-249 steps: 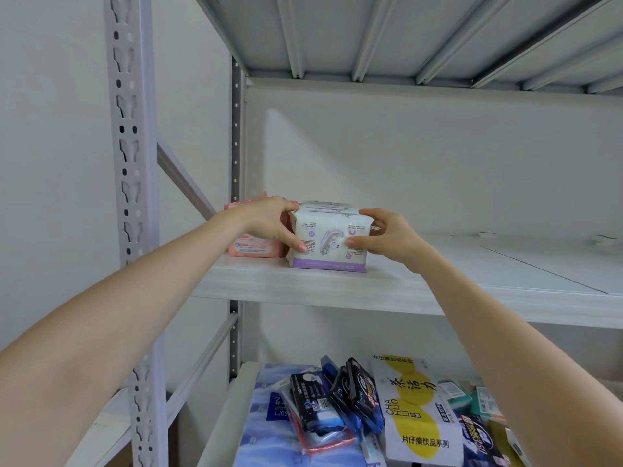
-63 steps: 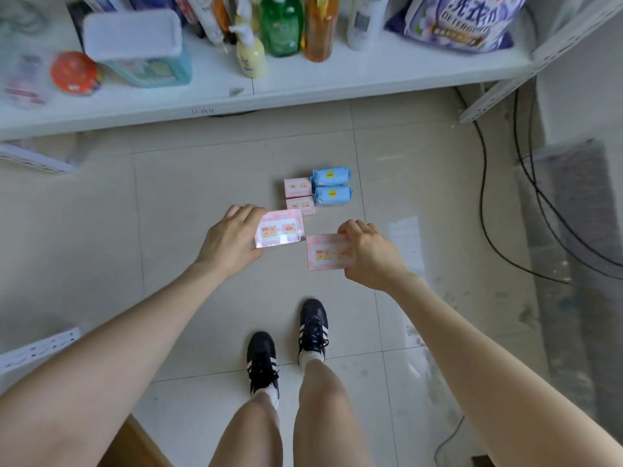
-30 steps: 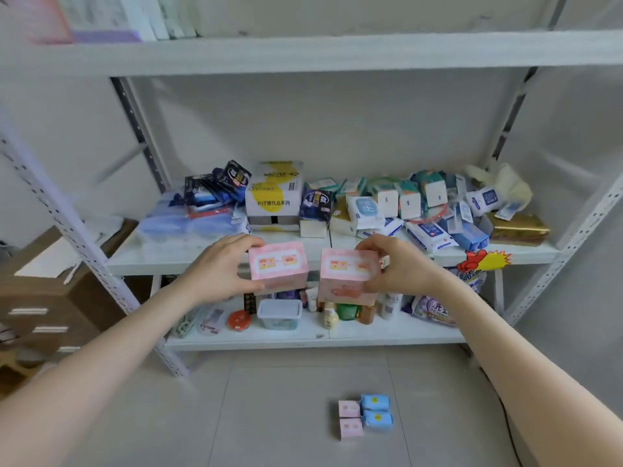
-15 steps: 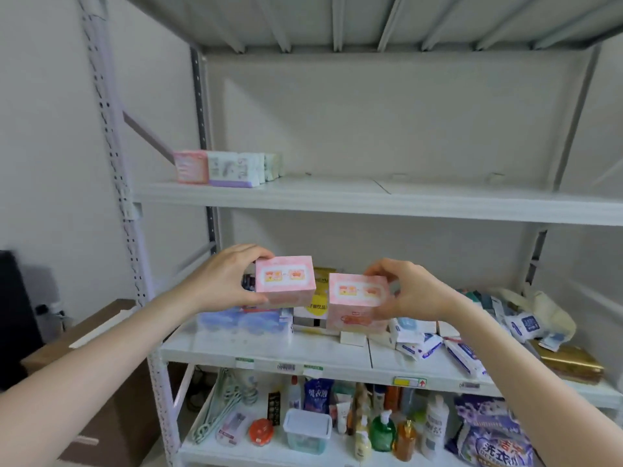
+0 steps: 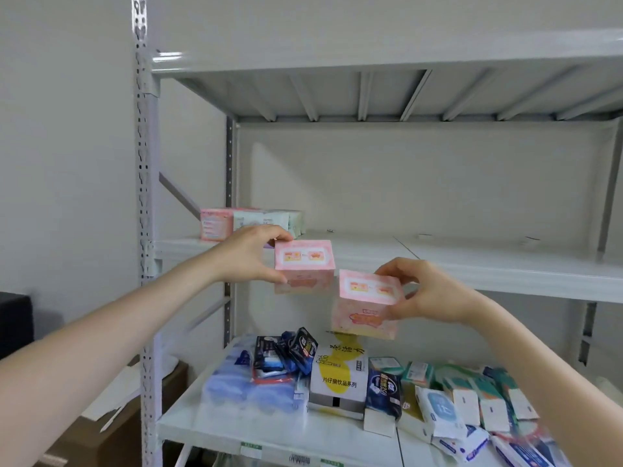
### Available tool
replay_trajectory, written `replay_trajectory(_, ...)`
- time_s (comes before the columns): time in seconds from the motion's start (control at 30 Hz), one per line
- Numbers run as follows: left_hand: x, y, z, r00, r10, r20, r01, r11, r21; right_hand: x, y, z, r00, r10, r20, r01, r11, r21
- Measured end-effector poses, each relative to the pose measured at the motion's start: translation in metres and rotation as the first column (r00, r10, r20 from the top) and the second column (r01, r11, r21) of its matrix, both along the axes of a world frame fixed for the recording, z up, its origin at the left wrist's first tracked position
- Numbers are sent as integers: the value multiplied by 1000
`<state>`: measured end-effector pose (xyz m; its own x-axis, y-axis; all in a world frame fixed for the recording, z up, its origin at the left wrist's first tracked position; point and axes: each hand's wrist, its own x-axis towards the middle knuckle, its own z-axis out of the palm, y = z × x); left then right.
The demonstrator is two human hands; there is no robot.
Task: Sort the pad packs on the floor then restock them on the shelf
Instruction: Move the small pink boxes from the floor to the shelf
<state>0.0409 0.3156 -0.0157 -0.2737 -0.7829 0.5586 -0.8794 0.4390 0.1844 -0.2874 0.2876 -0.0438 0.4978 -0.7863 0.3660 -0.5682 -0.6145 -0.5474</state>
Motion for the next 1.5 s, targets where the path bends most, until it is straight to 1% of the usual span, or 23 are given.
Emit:
replay_trajectory(0.17,3,-42,45,1000,19,-24,-18,1000,16,7,-35,31,999,22,47,-19,998,-65)
replay_trajectory(0.43,24,-121,91,999,2,-39,-1,999,37,30,-100,65,998,-4,66,8,998,-64)
replay_trajectory(0.67,54,-199,119,999,-34,26,33,997,63,64,-159,79,993,-28,114,37,996,-83)
replay_trajectory(0.8,65,-245,131,996,-82,34,79,993,93,81,-194,84,992,-48,121,58,995,-80)
replay_trajectory(1.03,61,-325,137,990,-123,69,110,979,173,88,-252,89,991,-111,71,116,991,-69)
replay_trajectory(1.17,53,-365,136,989,-136,52,122,969,215,86,-282,97,990,-138,34,140,989,-44)
replay_trajectory(1.27,54,-393,131,991,-127,42,113,963,244,86,-304,103,988,-155,0,155,987,-36)
replay_trajectory(1.5,61,-450,121,991,-102,88,67,939,337,96,-351,109,983,-166,-72,166,986,-6)
